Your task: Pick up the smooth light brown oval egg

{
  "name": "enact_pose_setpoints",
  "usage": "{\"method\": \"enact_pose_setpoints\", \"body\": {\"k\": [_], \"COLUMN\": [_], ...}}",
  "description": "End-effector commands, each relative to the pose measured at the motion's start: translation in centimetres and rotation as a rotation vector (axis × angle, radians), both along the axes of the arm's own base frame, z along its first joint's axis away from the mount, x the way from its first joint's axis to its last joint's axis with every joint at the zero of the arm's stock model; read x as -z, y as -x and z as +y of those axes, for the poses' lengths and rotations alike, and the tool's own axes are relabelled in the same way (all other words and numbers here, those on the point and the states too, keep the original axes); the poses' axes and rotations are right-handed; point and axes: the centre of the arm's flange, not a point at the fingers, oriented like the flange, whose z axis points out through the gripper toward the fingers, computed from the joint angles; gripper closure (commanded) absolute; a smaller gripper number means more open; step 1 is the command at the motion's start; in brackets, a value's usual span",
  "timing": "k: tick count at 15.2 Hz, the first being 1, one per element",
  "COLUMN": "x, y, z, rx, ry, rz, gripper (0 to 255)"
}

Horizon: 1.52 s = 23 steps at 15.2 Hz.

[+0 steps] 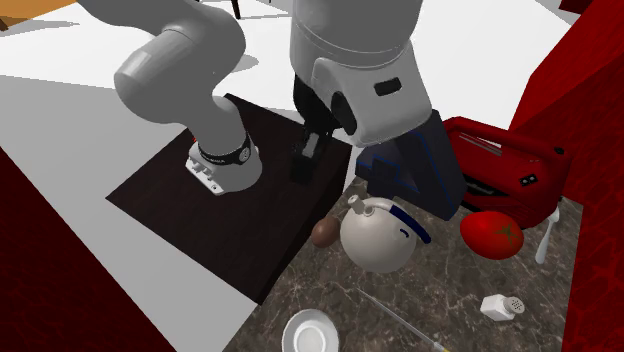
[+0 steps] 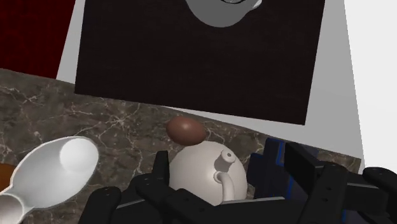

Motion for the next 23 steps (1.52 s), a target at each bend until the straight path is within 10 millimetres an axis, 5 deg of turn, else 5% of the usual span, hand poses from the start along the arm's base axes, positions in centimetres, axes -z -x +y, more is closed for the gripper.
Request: {"method": "enact_pose_setpoints", "body": {"k": [1, 11, 23], "x": [2.7, 16.0, 31.0], "y": [-0.1, -2.5, -5.3], "z": [-0.9, -2.7, -0.8], "rx": [-0.097, -0.546, -1.036], "ry": [-0.037, -0.212, -0.402], "rz": [-0.007, -0.024, -0.041], "gripper": [0, 0, 0]}}
